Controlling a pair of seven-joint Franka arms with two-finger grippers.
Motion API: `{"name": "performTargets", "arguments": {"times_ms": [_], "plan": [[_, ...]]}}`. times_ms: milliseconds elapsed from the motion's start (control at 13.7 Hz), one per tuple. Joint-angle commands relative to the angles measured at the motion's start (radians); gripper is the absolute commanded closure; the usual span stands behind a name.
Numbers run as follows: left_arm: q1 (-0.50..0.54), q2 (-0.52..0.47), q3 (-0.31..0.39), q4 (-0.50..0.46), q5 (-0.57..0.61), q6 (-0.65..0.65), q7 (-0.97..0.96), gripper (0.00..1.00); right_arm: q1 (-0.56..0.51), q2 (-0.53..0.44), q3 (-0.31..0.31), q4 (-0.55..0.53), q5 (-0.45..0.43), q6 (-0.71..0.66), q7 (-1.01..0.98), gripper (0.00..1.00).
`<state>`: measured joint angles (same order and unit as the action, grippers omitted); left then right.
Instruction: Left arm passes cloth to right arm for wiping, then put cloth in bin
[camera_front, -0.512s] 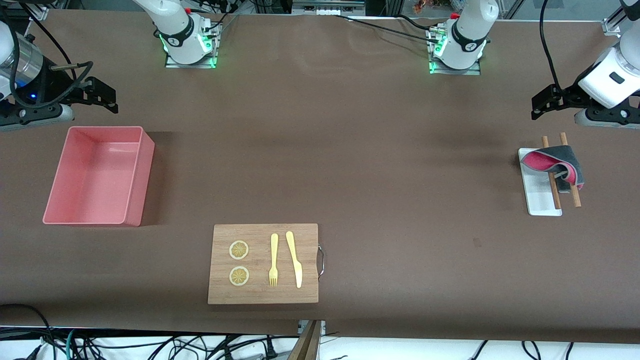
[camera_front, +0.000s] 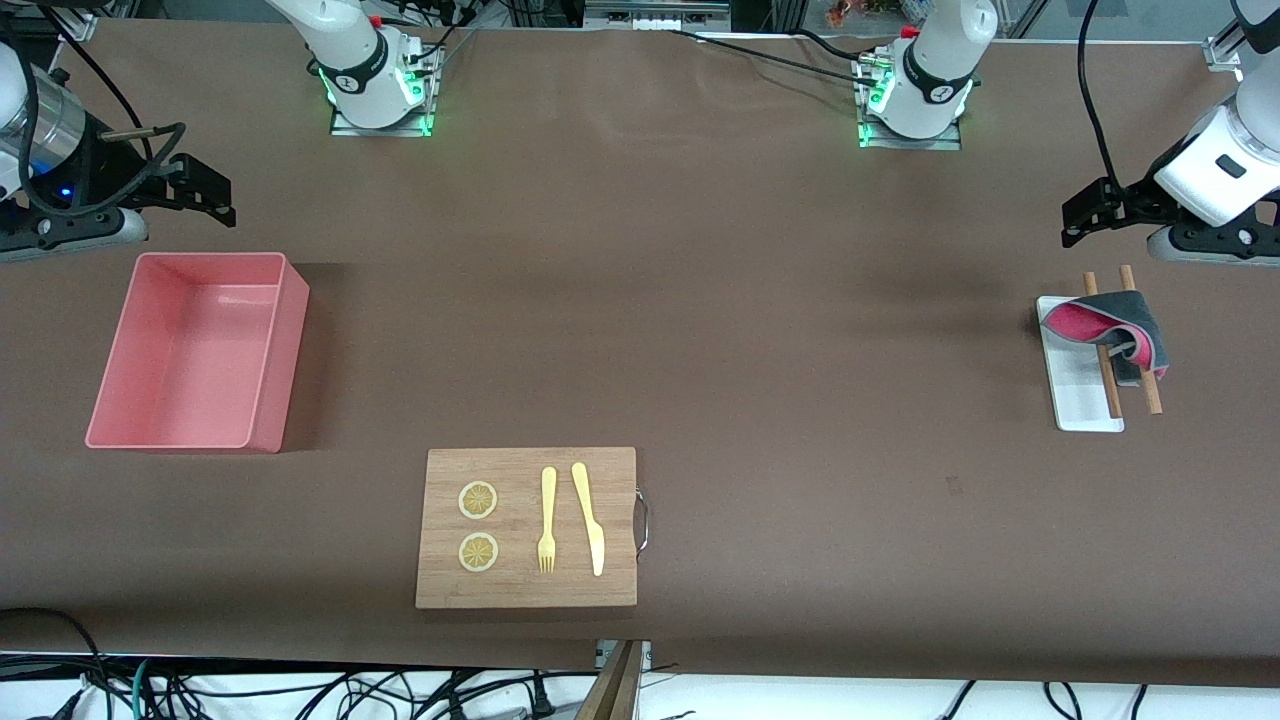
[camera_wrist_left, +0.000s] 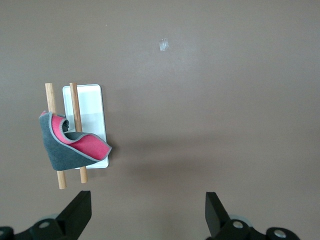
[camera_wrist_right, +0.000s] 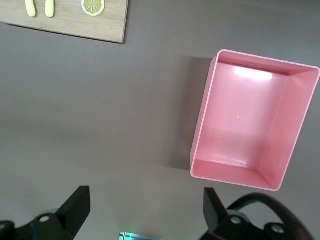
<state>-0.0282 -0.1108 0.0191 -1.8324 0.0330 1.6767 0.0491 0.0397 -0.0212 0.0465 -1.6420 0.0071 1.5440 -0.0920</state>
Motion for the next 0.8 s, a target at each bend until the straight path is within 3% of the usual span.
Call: {"name": "performTargets", "arguments": {"times_ms": [0,731], "plan": [[0.007,0.002,-0.007,0.007,-0.005,-0.006,0.001,0.0,-0.024,0.012,0.0,0.019,0.017,-0.013,-0.012,0.0],[0.01,0.008,0.002,0.008,0.007,-0.011,0.008,0.0,-0.027,0.027,-0.001,0.025,0.017,-0.074,-0.014,0.01]]}}
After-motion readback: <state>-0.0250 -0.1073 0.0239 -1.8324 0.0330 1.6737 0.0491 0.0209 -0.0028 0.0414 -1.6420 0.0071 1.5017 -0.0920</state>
